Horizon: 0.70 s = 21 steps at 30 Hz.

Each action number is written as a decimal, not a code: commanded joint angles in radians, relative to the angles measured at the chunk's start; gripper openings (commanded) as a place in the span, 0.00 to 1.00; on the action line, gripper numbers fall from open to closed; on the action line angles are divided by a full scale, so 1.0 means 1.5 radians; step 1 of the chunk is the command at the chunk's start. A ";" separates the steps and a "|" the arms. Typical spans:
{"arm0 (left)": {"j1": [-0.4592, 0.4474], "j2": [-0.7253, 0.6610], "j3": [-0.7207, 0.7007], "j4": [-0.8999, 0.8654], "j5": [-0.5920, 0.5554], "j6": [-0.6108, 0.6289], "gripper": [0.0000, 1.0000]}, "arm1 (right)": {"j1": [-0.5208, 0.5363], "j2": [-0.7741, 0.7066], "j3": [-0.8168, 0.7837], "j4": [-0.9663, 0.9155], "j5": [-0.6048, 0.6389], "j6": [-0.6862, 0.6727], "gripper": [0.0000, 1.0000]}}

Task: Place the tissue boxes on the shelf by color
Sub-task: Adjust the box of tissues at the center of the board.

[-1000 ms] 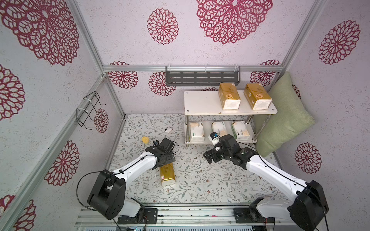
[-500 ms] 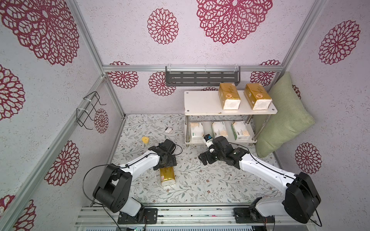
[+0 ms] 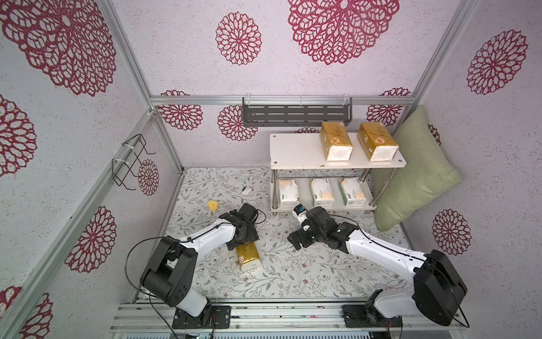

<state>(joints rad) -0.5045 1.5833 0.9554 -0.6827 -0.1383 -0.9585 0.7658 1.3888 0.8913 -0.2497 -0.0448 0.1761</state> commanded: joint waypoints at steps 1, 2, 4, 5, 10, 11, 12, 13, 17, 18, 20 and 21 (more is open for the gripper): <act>0.004 0.024 0.034 0.035 0.010 -0.066 0.85 | 0.007 -0.003 -0.003 0.033 0.016 -0.007 0.98; 0.005 0.031 0.040 0.036 0.011 -0.076 0.85 | 0.009 -0.007 -0.007 0.039 0.014 -0.009 0.98; 0.005 0.045 0.057 0.035 0.013 -0.100 0.85 | 0.013 -0.016 -0.017 0.055 0.007 -0.017 0.99; 0.005 0.052 0.064 0.036 0.014 -0.114 0.85 | 0.015 -0.019 -0.022 0.062 0.005 -0.021 0.99; 0.006 0.072 0.090 0.023 0.016 -0.199 0.87 | 0.032 -0.030 -0.046 0.116 -0.014 -0.052 0.99; 0.006 0.076 0.098 0.015 0.017 -0.210 0.87 | 0.035 -0.031 -0.049 0.129 -0.017 -0.055 0.99; 0.007 0.080 0.107 0.007 0.019 -0.221 0.87 | 0.040 -0.031 -0.053 0.145 -0.019 -0.059 0.99; 0.007 0.085 0.116 -0.001 0.021 -0.229 0.88 | 0.047 -0.033 -0.058 0.164 -0.021 -0.064 0.99; 0.007 0.095 0.149 -0.029 0.027 -0.248 0.91 | 0.073 -0.033 -0.084 0.255 -0.028 -0.078 0.99; 0.007 0.097 0.155 -0.030 0.029 -0.248 0.92 | 0.079 -0.028 -0.087 0.273 -0.031 -0.081 0.99; 0.008 0.095 0.165 -0.034 0.033 -0.245 0.93 | 0.090 -0.012 -0.088 0.298 -0.037 -0.089 0.99; 0.009 0.092 0.169 -0.037 0.033 -0.241 0.94 | 0.096 -0.002 -0.088 0.309 -0.031 -0.091 0.99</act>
<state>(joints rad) -0.4992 1.7199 1.1812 -0.7090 -0.0971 -1.3025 0.8890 1.3754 0.7528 0.0921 -0.0753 0.0776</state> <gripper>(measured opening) 0.936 0.989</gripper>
